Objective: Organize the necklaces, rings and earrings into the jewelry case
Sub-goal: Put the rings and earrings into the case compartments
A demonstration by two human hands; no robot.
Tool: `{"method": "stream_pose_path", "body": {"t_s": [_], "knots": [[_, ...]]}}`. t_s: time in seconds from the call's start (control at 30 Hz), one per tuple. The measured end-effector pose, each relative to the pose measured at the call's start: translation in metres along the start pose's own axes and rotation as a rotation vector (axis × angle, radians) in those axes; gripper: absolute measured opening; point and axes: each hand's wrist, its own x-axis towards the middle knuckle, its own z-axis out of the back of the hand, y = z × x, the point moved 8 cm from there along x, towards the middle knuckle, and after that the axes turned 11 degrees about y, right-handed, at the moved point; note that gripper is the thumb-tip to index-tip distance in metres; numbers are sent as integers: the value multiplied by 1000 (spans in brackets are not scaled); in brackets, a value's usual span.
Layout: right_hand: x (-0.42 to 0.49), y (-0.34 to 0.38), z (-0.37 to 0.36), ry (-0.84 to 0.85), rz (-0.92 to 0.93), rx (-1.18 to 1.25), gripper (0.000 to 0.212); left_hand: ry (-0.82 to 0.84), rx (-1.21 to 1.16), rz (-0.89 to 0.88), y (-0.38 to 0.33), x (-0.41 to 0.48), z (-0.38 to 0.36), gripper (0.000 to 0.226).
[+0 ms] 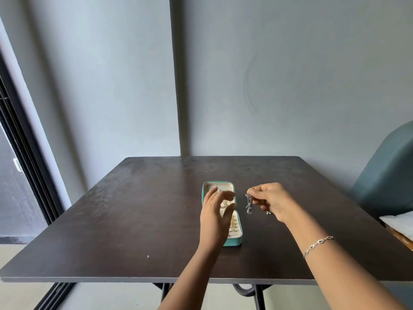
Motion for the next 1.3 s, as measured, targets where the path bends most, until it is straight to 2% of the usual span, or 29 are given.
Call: {"method": "stream_pose_path", "body": {"t_s": [0.2, 0.33, 0.53, 0.77, 0.87, 1.0, 1.13, 1.3], "knots": [[-14, 5, -17, 122, -51, 76, 15, 91, -7, 11, -15, 13, -9, 19], [-20, 4, -26, 182, -62, 139, 17, 80, -89, 71, -14, 11, -6, 19], [-26, 2, -39, 212, -71, 218, 13, 82, -174, 94, -14, 8, -1, 31], [-33, 6, -49, 291, 36, 318, 7, 46, -301, 141, -3, 11, 2, 10], [-37, 9, -44, 253, 111, 266, 17, 51, -382, 177, 4, 13, 2, 11], [-38, 21, -30, 145, 217, 138, 19, 131, -591, 250, 3, 8, -9, 20], [-38, 40, -27, 121, 334, -16, 21, 212, -708, 279, -1, 4, -17, 14], [-36, 47, -33, 118, 375, -47, 20, 247, -872, 309, -4, -1, -21, 8]]}}
